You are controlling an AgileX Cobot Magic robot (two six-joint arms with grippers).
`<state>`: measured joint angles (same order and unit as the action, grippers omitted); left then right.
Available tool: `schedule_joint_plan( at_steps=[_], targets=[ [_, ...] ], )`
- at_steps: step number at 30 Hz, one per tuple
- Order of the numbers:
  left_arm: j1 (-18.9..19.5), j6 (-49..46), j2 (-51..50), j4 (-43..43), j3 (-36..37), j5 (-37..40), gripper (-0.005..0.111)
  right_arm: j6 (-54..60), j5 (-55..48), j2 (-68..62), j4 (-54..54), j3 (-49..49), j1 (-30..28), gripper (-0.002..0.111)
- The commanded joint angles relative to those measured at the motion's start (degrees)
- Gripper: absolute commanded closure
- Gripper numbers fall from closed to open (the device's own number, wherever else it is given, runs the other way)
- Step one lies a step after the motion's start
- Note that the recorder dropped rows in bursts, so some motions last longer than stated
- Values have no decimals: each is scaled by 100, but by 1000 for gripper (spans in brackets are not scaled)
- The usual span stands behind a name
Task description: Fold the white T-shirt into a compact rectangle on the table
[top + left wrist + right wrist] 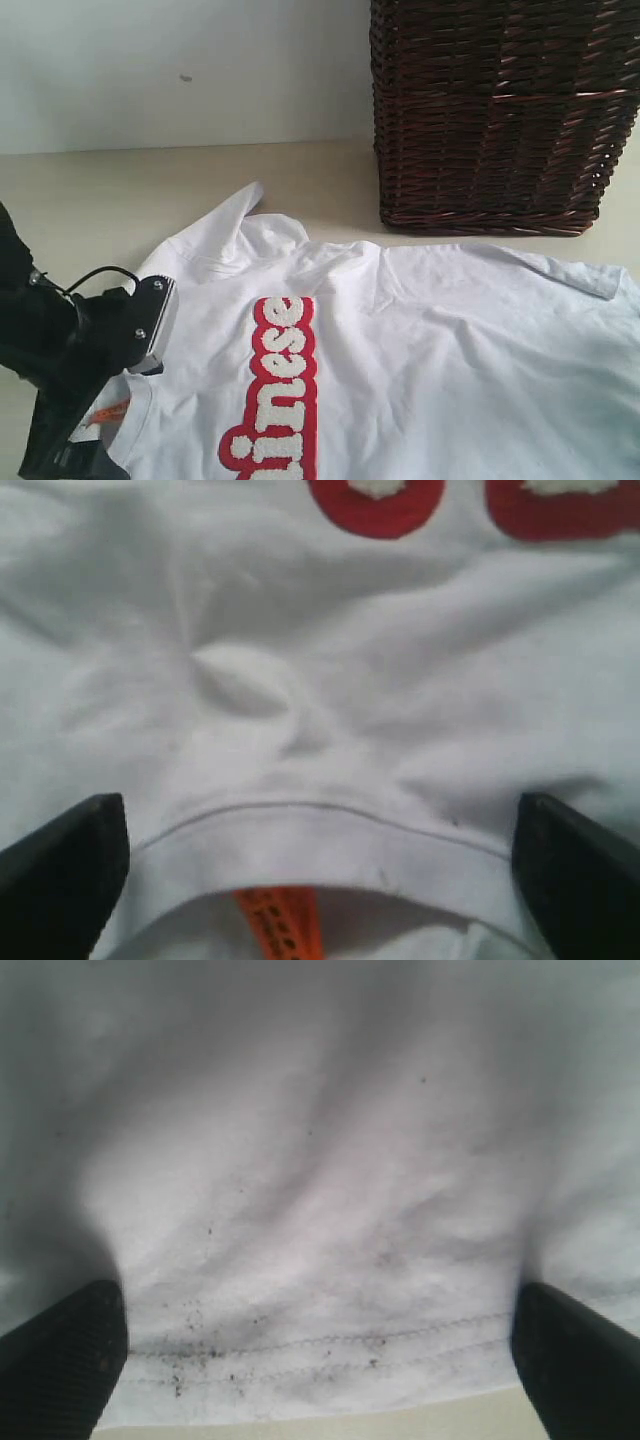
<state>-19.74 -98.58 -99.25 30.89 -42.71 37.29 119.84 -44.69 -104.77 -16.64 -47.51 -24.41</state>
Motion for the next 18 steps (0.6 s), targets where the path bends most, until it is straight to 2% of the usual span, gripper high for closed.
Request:
schedule_joint_plan(
  at_steps=[1,8,18],
  targets=[
    [-53,390,-171,-375,-6,-464,1,-1,-98,-64,45,28,-23,6],
    [-53,1385,-432,-1438,6,-3,1,-1,-98,-64,45,28,-23,6],
    [-53,1545,-841,-1418,6,-77,1,-1,-98,-64,45,28,-23,6]
  ],
)
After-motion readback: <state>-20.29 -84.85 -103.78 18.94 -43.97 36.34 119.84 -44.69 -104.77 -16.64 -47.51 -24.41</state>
